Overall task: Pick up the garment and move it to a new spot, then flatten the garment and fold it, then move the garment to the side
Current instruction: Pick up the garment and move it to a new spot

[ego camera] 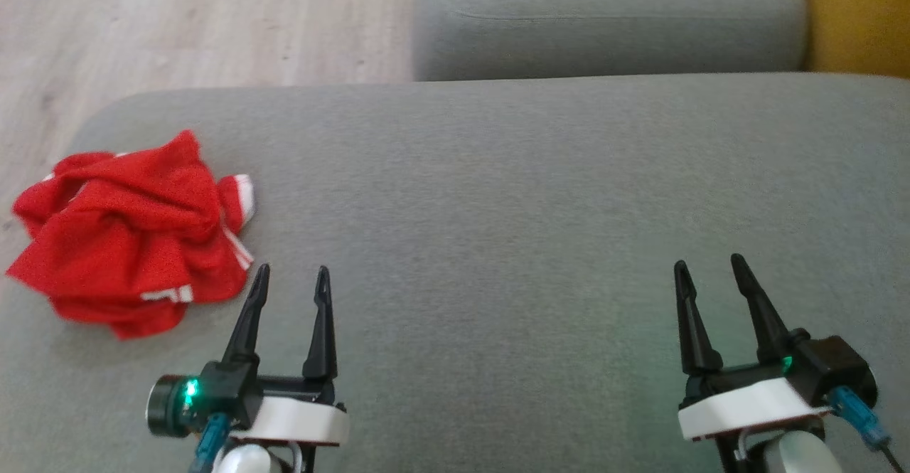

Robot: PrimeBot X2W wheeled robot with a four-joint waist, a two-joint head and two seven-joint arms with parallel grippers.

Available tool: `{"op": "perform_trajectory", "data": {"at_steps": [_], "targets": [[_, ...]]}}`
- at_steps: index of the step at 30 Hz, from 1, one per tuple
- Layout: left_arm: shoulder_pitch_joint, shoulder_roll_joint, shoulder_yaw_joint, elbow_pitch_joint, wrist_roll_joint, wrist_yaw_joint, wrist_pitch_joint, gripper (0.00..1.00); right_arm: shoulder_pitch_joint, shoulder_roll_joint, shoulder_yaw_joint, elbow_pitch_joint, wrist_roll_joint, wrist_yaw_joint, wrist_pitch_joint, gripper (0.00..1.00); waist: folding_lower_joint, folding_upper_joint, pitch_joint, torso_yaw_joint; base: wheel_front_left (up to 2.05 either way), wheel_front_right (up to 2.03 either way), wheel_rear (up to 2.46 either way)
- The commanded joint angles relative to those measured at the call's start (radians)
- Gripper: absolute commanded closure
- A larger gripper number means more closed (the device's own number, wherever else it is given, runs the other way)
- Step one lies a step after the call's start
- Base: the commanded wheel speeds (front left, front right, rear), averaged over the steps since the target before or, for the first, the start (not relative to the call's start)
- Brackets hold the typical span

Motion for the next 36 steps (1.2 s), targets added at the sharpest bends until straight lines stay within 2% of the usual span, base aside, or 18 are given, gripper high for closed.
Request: {"op": "perform_trajectory", "data": {"at_steps": [1, 18, 24, 30, 36], "targets": [[-0.019, -0.001, 0.043, -0.023, 0.013, -0.003, -0.010, 0.00, -0.016, -0.009, 0.032, -0.031, 0.009, -0.001, -0.011, 0.00, 0.0000, 0.0000, -0.007, 0.038, 0.00, 0.00, 0.00], [0.006, -0.004, 0.106, -0.001, 0.041, 0.005, -0.010, 0.00, 0.007, -0.009, 0.125, -0.037, 0.053, -0.001, -0.011, 0.00, 0.0000, 0.0000, -0.039, 0.269, 0.00, 0.00, 0.00], [0.018, -0.004, 0.121, 0.008, 0.049, 0.005, -0.010, 0.00, 0.007, -0.009, 0.153, -0.037, 0.069, -0.001, -0.011, 0.00, 0.0000, 0.0000, -0.044, 0.327, 0.00, 0.00, 0.00], [0.017, -0.004, 0.131, 0.013, 0.057, -0.004, -0.010, 0.00, 0.006, -0.009, 0.171, -0.035, 0.070, -0.001, -0.011, 0.00, 0.0000, 0.0000, -0.039, 0.350, 0.00, 0.00, 0.00], [-0.043, 0.021, 0.140, 0.056, 0.076, -0.039, -0.010, 0.00, -0.016, -0.009, 0.193, -0.037, 0.051, -0.001, -0.011, 0.00, 0.0000, 0.0000, 0.013, 0.314, 0.00, 0.00, 0.00]]}}
